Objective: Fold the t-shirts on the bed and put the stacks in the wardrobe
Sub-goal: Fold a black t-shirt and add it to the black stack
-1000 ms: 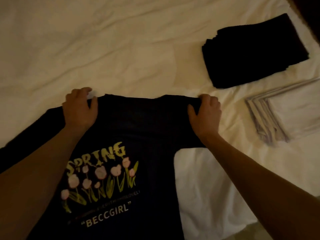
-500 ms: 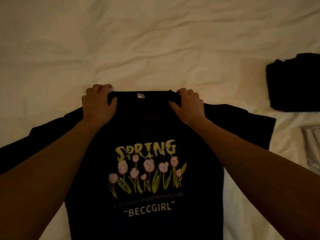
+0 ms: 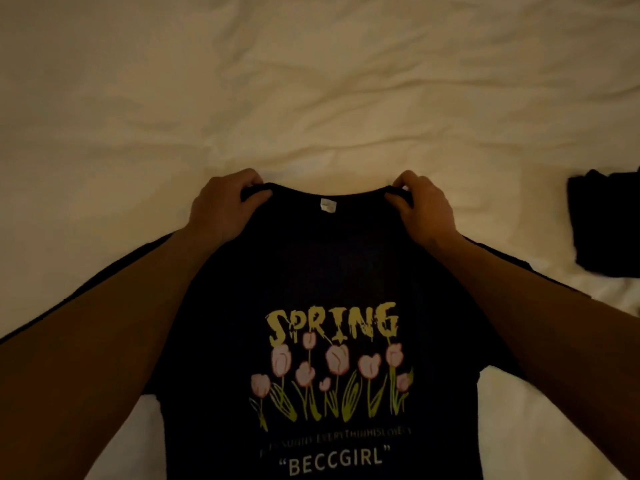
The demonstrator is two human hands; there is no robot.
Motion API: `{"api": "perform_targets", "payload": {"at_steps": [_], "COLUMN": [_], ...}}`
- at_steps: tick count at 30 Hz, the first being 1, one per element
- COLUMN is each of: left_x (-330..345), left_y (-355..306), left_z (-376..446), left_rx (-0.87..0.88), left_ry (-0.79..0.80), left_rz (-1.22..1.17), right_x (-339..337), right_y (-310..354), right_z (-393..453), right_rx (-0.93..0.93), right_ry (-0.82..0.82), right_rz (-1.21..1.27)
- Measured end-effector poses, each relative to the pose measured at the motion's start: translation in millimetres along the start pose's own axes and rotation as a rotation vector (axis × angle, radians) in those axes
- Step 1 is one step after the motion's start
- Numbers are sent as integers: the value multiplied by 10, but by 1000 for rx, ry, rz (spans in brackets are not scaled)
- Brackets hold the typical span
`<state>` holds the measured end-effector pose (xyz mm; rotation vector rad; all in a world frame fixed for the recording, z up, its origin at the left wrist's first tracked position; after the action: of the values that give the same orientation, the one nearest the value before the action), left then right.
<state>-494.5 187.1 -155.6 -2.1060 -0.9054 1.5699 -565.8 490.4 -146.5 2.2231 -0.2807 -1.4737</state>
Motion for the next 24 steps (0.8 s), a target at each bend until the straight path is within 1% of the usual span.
{"api": "perform_targets", "payload": {"at_steps": [4, 6, 8, 12, 15, 17, 19, 20, 22, 24], "left_x": [-145, -167, -161, -245, -432, -500, -512, -503, -510, -551], "left_y": [-81, -66, -1, 347, 691, 828, 868, 878, 882, 902], "left_z": [324, 427, 410, 49, -213, -315, -411, -448, -498, -563], "left_rx": [-5, -46, -87, -145, -220, -248, -259, -260, -262, -276], "left_ry": [-75, -20, 81, 241, 303, 305, 295, 283, 239, 200], "left_rz": [34, 15, 1, 17, 50, 33, 10, -2, -22, -41], "right_x": [-107, -72, 17, 25, -129, -200, -211, -203, -168, -62], "right_y": [7, -15, -49, -165, -390, -528, -543, -516, -337, 6], "right_z": [327, 423, 425, 209, 58, -28, -110, -141, -184, -229], "right_rx": [18, 38, 69, 125, 239, 290, 291, 274, 225, 135], "right_ry": [-59, -35, 13, 68, 122, 161, 183, 169, 98, 19], "right_rz": [-21, -50, -68, -70, -81, -100, -173, -241, -409, -538]}}
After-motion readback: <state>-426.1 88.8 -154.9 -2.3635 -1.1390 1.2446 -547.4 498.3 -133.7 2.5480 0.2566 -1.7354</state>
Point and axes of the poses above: each hand's wrist, its own z-axis towards the middle knuckle, its own x-axis out of the palm, y = z × x, the point moved 6 cm from there along z, towards the middle knuckle, and after that the axes turned 9 degrees about y, right-handed, at the moved point
